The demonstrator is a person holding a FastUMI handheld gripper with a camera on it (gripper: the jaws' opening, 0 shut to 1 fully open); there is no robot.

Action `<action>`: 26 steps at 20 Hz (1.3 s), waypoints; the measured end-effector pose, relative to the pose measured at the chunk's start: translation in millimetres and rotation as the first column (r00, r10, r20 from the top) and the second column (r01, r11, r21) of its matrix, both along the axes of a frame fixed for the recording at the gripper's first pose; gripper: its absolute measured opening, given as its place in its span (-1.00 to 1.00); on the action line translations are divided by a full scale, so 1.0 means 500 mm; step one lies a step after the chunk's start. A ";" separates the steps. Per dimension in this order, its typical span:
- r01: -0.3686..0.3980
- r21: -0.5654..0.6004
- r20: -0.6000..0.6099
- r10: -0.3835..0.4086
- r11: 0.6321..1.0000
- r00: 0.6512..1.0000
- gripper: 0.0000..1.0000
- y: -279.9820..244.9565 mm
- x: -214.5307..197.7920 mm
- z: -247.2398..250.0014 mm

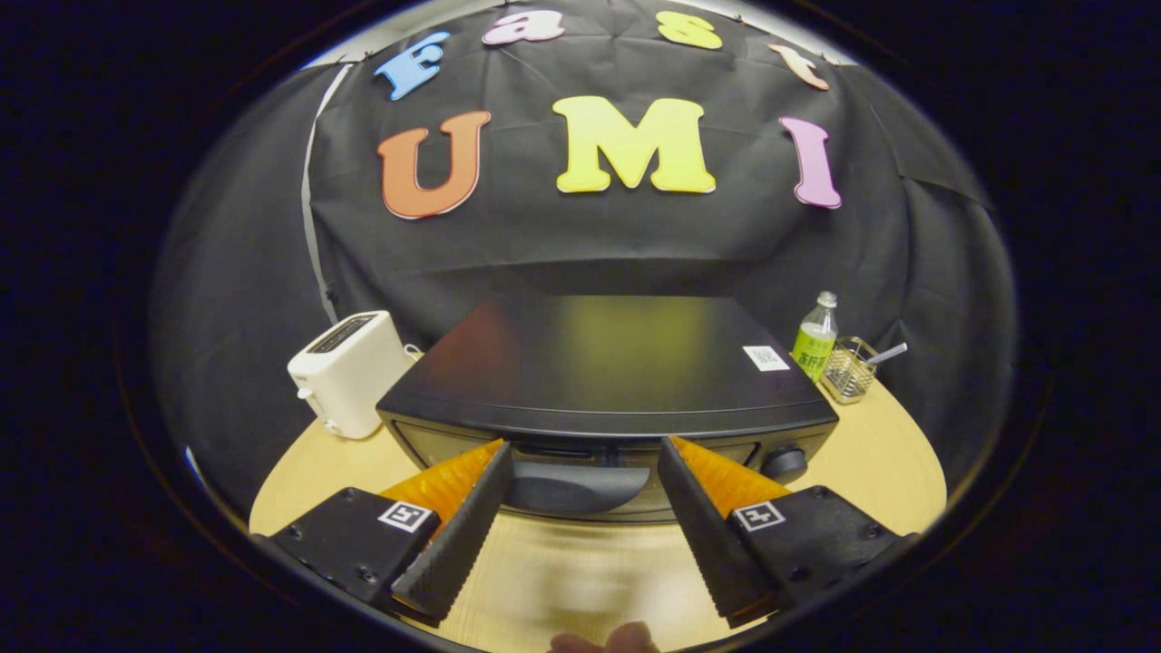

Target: Open the toaster oven, put the food inside, and close the toaster oven door.

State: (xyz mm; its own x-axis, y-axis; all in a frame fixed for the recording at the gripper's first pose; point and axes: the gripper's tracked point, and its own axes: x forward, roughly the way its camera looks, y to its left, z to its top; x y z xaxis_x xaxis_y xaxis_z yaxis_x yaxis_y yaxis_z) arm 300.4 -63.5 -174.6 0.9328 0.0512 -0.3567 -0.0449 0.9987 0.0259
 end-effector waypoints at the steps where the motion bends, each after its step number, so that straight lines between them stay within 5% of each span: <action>1: 0.015 0.007 -0.006 -0.015 1.000 1.000 1.00 0.001 0.000 -0.002; 9: 0.007 0.113 -0.049 -0.001 0.994 0.999 1.00 0.008 -0.038 -0.033; 17: 0.029 -0.008 -0.064 -0.029 1.000 0.997 1.00 0.003 -0.166 -0.130; 20: 0.015 0.068 -0.126 -0.006 0.998 0.992 1.00 0.004 -0.184 -0.195; 26: -0.001 -0.034 -0.215 -0.006 0.999 0.977 1.00 0.001 -0.222 -0.279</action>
State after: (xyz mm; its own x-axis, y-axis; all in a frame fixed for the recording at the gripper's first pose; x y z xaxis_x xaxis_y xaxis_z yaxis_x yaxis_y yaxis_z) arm 189.5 -63.2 -314.0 0.8344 0.0333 -0.5501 -0.0391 0.9992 0.0011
